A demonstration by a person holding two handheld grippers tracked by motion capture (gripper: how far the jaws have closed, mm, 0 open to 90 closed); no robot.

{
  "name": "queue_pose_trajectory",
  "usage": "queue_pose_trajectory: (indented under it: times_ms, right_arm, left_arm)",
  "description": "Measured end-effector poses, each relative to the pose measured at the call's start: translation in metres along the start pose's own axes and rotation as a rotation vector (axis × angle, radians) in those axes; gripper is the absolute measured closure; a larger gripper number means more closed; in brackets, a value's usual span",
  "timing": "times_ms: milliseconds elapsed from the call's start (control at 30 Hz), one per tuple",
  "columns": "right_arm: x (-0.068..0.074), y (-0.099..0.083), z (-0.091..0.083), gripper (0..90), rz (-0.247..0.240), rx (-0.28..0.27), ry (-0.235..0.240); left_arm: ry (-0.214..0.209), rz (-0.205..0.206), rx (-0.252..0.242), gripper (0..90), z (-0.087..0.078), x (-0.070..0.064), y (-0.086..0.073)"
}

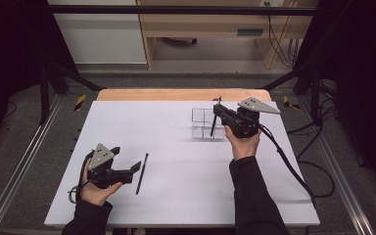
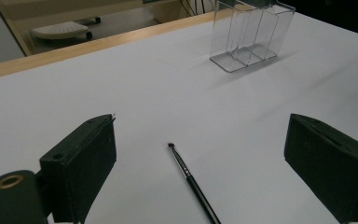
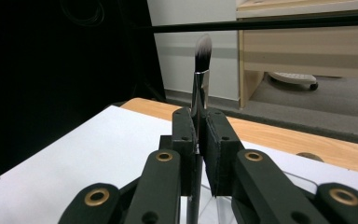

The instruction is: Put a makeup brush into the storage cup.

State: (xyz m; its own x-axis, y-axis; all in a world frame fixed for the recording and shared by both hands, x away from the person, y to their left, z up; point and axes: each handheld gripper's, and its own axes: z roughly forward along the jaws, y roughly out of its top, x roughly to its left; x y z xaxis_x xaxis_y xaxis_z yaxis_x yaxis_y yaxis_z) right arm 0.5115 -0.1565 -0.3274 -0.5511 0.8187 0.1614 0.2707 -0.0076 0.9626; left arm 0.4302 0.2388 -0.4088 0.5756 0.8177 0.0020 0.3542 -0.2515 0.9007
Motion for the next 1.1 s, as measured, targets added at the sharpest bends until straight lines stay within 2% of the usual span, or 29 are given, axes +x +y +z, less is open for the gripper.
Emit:
queue_pose_trajectory:
  times_ms: [267, 533, 1100]
  right_arm:
    - [-0.004, 0.008, 0.011, 84.0, -0.019, -0.004, -0.040]
    - [-0.012, 0.013, 0.021, 84.0, -0.015, -0.020, -0.083]
    - [-0.026, 0.011, 0.050, 84.0, -0.026, -0.022, -0.141]
  left_arm:
    - [0.006, -0.005, -0.001, 8.2, -0.002, 0.003, 0.000]
    - [0.011, -0.010, -0.001, 8.3, -0.003, 0.006, 0.001]
    - [0.010, -0.012, 0.003, 8.3, -0.003, 0.007, 0.001]
